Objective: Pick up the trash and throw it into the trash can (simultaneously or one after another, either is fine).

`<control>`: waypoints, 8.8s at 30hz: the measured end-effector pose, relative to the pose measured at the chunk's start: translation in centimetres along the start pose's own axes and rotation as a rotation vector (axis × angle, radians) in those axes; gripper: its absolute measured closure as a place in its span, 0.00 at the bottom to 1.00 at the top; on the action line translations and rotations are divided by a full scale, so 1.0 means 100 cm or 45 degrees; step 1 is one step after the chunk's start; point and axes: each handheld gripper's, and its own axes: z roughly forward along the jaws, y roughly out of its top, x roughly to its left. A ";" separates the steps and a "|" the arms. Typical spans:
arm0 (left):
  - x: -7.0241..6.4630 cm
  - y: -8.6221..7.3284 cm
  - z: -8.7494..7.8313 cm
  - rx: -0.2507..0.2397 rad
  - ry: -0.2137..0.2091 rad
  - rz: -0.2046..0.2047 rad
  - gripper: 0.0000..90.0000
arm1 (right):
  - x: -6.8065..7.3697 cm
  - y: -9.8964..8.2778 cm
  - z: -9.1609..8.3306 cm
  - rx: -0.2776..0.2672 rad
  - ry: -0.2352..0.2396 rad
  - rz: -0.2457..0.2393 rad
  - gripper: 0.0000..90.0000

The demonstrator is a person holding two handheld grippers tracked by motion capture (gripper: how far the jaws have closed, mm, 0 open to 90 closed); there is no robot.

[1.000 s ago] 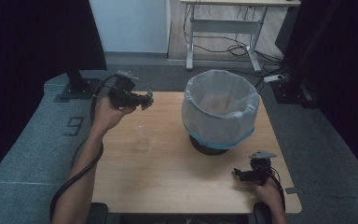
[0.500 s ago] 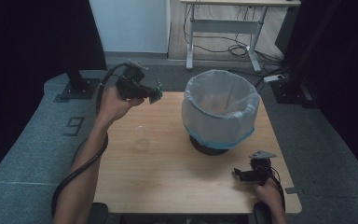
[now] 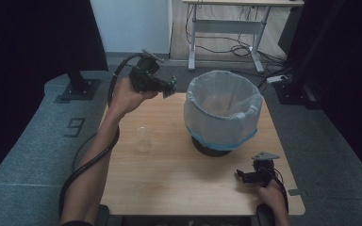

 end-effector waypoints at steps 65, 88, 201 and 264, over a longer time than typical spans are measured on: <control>-0.054 0.094 0.155 0.074 -0.126 0.078 0.85 | 0.003 0.002 0.002 -0.001 0.021 -0.021 0.00; -0.059 0.086 0.129 0.027 -0.007 0.120 0.17 | 0.004 0.002 0.002 0.000 0.025 -0.024 0.00; 0.047 -0.195 0.089 -0.121 0.236 -0.170 0.01 | 0.006 0.002 0.002 0.001 0.024 -0.025 0.00; 0.061 -0.277 0.150 -0.005 0.289 -0.252 0.34 | 0.006 0.002 0.002 -0.002 0.026 -0.024 0.00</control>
